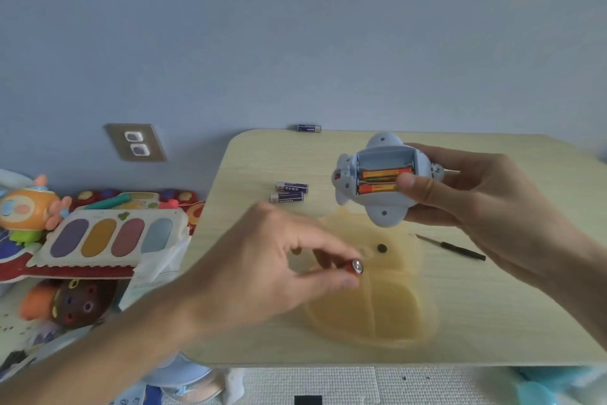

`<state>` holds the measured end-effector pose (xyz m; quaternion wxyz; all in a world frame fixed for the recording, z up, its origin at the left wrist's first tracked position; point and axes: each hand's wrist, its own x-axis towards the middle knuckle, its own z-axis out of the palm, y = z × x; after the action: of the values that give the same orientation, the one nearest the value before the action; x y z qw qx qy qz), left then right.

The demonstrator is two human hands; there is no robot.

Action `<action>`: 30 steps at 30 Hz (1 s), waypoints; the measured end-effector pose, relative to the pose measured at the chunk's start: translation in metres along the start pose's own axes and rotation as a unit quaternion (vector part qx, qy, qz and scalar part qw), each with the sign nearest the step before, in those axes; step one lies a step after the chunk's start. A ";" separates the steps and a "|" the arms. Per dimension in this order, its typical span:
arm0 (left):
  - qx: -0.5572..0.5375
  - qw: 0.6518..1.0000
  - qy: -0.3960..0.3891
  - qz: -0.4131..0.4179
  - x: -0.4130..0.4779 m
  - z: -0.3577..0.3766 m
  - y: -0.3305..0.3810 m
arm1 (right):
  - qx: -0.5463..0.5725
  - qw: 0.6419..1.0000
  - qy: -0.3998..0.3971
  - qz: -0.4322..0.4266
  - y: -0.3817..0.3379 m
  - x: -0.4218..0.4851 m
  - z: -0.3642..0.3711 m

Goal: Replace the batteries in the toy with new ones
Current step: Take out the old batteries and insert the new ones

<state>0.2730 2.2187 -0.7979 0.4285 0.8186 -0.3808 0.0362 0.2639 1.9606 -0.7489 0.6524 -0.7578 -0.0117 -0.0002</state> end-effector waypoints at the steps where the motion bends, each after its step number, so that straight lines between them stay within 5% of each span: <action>1: 0.012 1.000 -0.010 -0.006 -0.001 0.010 -0.004 | 0.000 1.000 0.002 0.003 0.003 -0.002 -0.002; 10: 0.139 0.990 -0.025 0.005 0.005 0.033 -0.003 | 0.012 1.000 0.004 0.010 0.015 -0.006 -0.014; 15: 0.116 0.993 -0.004 -0.028 0.005 0.031 -0.003 | 0.019 1.000 -0.015 0.007 0.018 -0.006 -0.014; 22: -0.033 0.981 0.147 -0.123 0.013 -0.008 -0.008 | 0.066 0.996 -0.063 -0.017 0.020 -0.012 -0.009; 30: -0.263 0.961 0.036 -0.077 0.011 -0.017 0.002 | 0.076 0.982 -0.164 -0.046 0.015 -0.018 0.023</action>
<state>0.2840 2.2236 -0.7812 0.6436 0.7020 -0.2971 -0.0687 0.2460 1.9805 -0.7669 0.6966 -0.6944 -0.1533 0.0950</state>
